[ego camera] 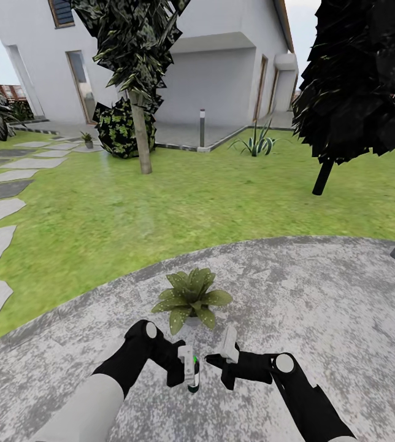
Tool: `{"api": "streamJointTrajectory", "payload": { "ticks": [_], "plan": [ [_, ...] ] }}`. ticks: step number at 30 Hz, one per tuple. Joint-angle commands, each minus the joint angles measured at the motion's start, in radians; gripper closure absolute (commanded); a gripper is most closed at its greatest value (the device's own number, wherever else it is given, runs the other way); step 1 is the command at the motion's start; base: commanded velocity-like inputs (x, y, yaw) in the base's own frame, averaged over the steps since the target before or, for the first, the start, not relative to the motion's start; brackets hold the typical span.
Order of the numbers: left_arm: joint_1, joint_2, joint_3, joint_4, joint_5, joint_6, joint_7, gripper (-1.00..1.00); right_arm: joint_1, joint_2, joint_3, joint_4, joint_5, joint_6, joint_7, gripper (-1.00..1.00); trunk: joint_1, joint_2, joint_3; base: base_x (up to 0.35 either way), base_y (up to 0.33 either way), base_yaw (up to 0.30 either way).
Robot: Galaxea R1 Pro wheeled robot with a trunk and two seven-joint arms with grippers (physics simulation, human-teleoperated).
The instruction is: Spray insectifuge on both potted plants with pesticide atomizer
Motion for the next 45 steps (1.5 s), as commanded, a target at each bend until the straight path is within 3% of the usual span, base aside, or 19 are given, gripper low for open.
{"api": "streamJointTrajectory", "payload": {
  "ticks": [1, 15, 19, 27, 45],
  "plan": [
    [0.000, 0.000, 0.000, -0.003, -0.004, 0.000, -0.004, 1.00, 0.000, 0.000, -0.001, -0.001, 0.010, -0.009, 0.001, 1.00, 0.000, 0.000, -0.001, 0.000, 0.000, 0.000],
    [0.001, 0.000, -0.002, -0.004, 0.001, 0.000, -0.006, 1.00, -0.001, 0.000, -0.001, -0.002, 0.010, -0.009, 0.001, 1.00, 0.000, 0.000, -0.001, 0.000, 0.000, 0.000],
    [0.001, 0.000, -0.003, -0.003, 0.048, -0.001, -0.013, 1.00, 0.000, 0.000, -0.001, -0.002, 0.010, -0.009, 0.001, 1.00, 0.000, 0.000, -0.001, 0.000, 0.000, 0.000],
    [0.001, 0.000, -0.039, -0.002, 0.087, -0.002, -0.009, 1.00, 0.000, 0.000, -0.001, -0.002, 0.010, -0.009, 0.001, 1.00, 0.000, 0.000, -0.001, 0.000, 0.000, 0.000],
    [0.001, 0.000, -0.055, -0.001, 0.120, 0.000, -0.003, 1.00, -0.001, 0.000, -0.001, -0.002, 0.010, -0.009, 0.001, 1.00, 0.000, 0.000, -0.001, 0.000, 0.000, 0.000]
  ]
}}
